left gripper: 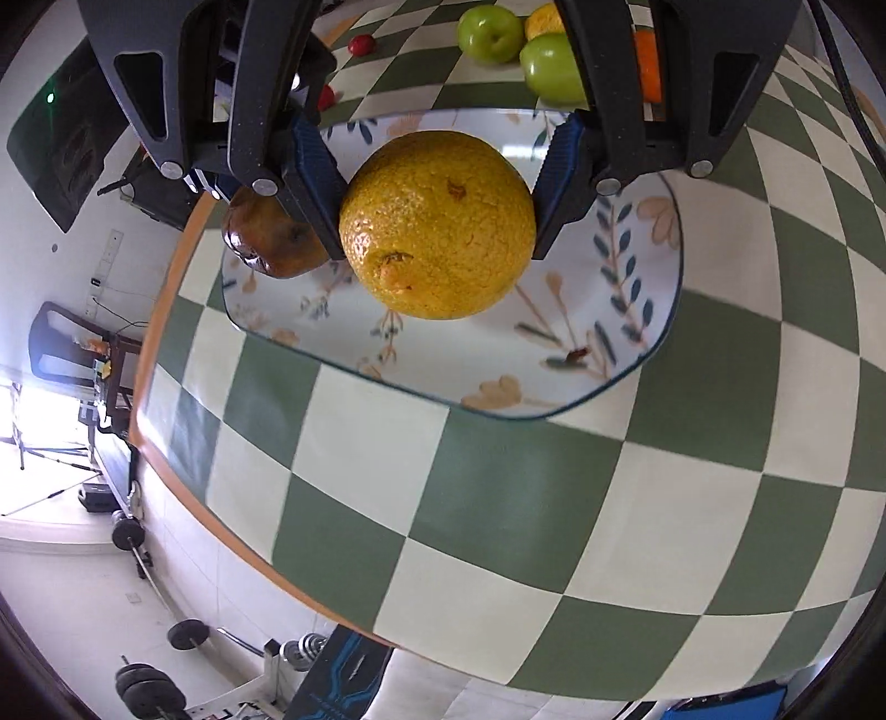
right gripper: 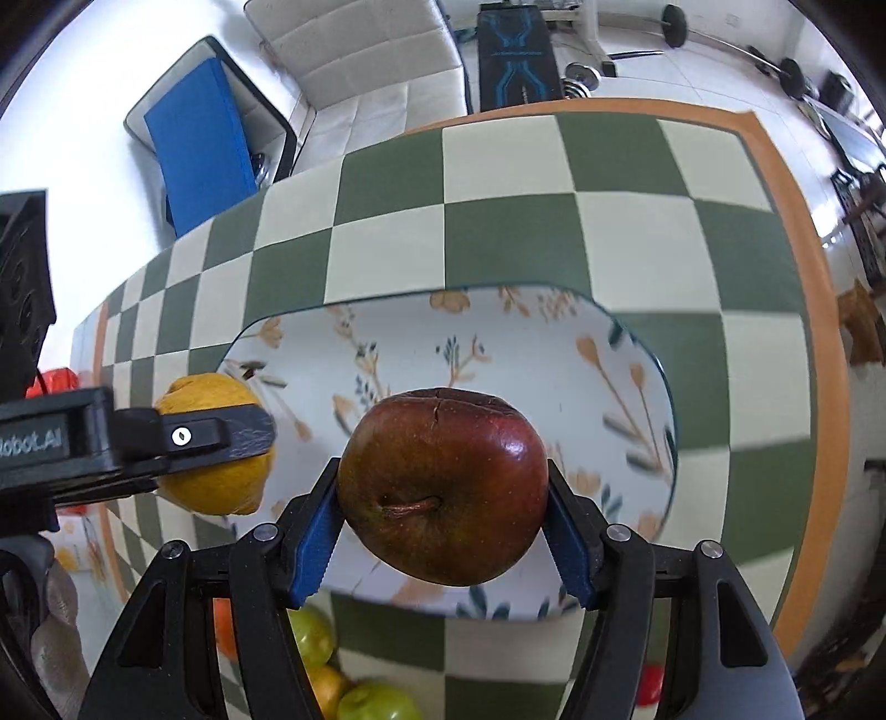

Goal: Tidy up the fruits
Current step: 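Carry the apple and citrus onto the floral plate with both grippers and release, then lift both grippers away from the plate and move toward the remaining fruit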

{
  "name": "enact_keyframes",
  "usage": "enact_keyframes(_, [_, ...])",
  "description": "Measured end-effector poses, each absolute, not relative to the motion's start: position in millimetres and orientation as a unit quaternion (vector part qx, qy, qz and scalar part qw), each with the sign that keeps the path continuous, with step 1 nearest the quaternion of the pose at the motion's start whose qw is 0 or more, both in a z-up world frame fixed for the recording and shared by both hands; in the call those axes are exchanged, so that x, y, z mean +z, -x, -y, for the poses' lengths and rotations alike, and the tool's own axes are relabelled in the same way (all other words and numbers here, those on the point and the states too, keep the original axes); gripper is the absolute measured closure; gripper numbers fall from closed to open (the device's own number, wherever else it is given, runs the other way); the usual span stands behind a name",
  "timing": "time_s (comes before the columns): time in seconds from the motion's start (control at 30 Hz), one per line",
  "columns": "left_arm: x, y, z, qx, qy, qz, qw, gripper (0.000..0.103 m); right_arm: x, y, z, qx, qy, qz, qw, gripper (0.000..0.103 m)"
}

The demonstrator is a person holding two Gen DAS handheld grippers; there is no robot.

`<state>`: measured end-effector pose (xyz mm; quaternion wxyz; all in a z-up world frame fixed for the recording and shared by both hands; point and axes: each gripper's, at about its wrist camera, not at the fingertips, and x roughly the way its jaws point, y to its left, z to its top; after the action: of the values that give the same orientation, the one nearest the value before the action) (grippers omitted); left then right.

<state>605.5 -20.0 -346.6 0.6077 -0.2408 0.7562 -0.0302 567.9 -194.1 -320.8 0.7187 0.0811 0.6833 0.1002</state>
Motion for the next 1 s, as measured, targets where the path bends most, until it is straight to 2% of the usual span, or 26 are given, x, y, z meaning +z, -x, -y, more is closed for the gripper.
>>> enact_keyframes(0.33, [-364,-611,22,-0.019,0.239,-0.775,0.585,0.041,-351,-605,187,0.127,-0.043,-0.707,0.694,0.033])
enact_keyframes(0.4, [-362,-612,23,-0.019,0.232,-0.773,0.590,0.041,-350,-605,189,0.130,-0.054,-0.709,0.691,0.031])
enact_keyframes(0.43, [-361,-612,23,-0.020,0.226,-0.774,0.591,0.041,-351,-607,188,0.132,-0.055,-0.710,0.690,0.027])
enact_keyframes(0.47, [-360,-612,23,-0.020,0.221,-0.773,0.594,0.038,-350,-607,190,0.130,-0.054,-0.710,0.689,0.021])
enact_keyframes(0.5, [-358,-613,24,-0.019,0.216,-0.772,0.597,0.034,-349,-607,189,0.129,-0.055,-0.709,0.691,0.020])
enact_keyframes(0.57, [-353,-614,24,-0.016,0.205,-0.769,0.605,0.019,-347,-606,191,0.127,-0.057,-0.710,0.691,0.019])
enact_keyframes(0.63, [-346,-614,25,-0.015,0.194,-0.763,0.616,0.014,-344,-604,194,0.121,-0.059,-0.709,0.692,0.019])
enact_keyframes(0.77, [-327,-609,23,-0.004,0.154,-0.747,0.647,0.014,-331,-596,198,0.112,-0.065,-0.703,0.700,0.008])
enact_keyframes(1.0, [-289,-576,19,0.032,0.050,-0.700,0.712,0.014,-311,-571,200,0.069,-0.036,-0.693,0.717,0.008])
